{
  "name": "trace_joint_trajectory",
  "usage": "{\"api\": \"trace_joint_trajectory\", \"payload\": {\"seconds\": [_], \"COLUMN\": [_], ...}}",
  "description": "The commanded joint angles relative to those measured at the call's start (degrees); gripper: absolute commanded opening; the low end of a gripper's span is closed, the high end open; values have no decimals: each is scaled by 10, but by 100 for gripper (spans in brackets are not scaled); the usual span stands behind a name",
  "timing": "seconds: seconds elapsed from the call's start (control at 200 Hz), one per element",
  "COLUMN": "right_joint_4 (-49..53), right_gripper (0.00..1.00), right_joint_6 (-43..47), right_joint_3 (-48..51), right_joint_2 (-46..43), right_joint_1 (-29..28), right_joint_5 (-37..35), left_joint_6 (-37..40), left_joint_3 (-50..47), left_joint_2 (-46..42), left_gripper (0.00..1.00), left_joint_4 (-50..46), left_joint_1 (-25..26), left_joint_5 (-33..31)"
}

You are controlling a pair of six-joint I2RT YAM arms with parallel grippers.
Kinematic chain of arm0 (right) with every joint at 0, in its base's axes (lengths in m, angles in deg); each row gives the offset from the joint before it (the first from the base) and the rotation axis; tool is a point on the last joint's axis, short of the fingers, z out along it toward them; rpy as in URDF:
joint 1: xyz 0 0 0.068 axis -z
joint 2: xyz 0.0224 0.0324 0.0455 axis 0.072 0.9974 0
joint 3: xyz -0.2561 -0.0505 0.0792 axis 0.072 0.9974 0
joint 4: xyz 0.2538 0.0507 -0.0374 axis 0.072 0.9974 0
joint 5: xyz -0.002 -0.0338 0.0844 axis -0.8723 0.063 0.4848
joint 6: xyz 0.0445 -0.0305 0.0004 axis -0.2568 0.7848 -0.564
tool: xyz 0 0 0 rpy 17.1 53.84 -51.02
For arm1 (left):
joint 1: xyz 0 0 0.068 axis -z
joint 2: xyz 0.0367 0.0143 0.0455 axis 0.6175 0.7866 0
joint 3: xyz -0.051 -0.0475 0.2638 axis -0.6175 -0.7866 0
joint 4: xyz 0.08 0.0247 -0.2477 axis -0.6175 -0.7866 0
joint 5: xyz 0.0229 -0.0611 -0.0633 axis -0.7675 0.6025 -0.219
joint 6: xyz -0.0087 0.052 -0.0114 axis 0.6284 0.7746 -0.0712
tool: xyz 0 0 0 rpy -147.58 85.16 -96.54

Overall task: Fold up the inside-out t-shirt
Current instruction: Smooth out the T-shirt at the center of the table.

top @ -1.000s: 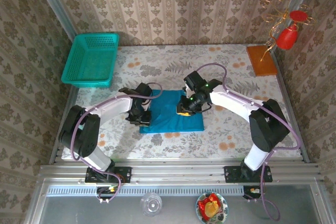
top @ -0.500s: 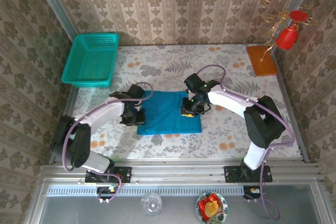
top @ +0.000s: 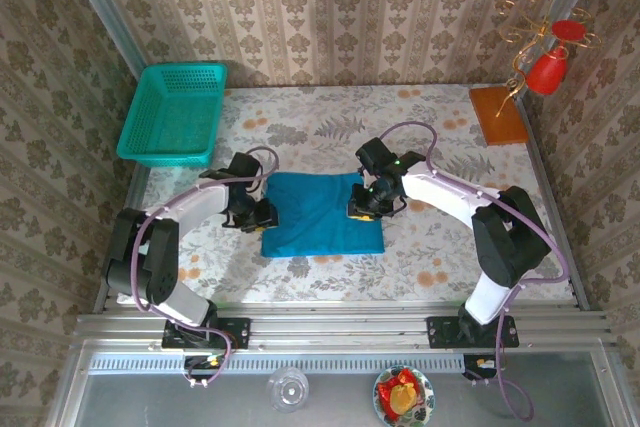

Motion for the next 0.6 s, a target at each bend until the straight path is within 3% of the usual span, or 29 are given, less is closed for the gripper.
{"api": "trace_joint_trajectory", "payload": {"seconds": [0.0, 0.165, 0.285, 0.43, 0.595], "right_joint_4": [26, 25, 42, 62, 73], "right_gripper": [23, 24, 24, 23, 21], "right_joint_6": [20, 34, 48, 52, 39], "right_joint_3": [3, 5, 2, 19, 38], "right_joint_2": [17, 46, 74, 94, 70], "right_joint_1": [5, 13, 16, 18, 15], "right_joint_5": [-13, -18, -63, -110, -111], "left_joint_6": [23, 29, 35, 45, 50], "left_joint_3": [1, 2, 4, 19, 37], "left_joint_2": [12, 50, 71, 88, 98], "left_gripper": [31, 29, 16, 9, 1], "left_joint_4": [-17, -19, -22, -35, -38], "left_joint_1": [-2, -1, -2, -1, -8], "left_joint_5": [-38, -71, -93, -120, -142]}}
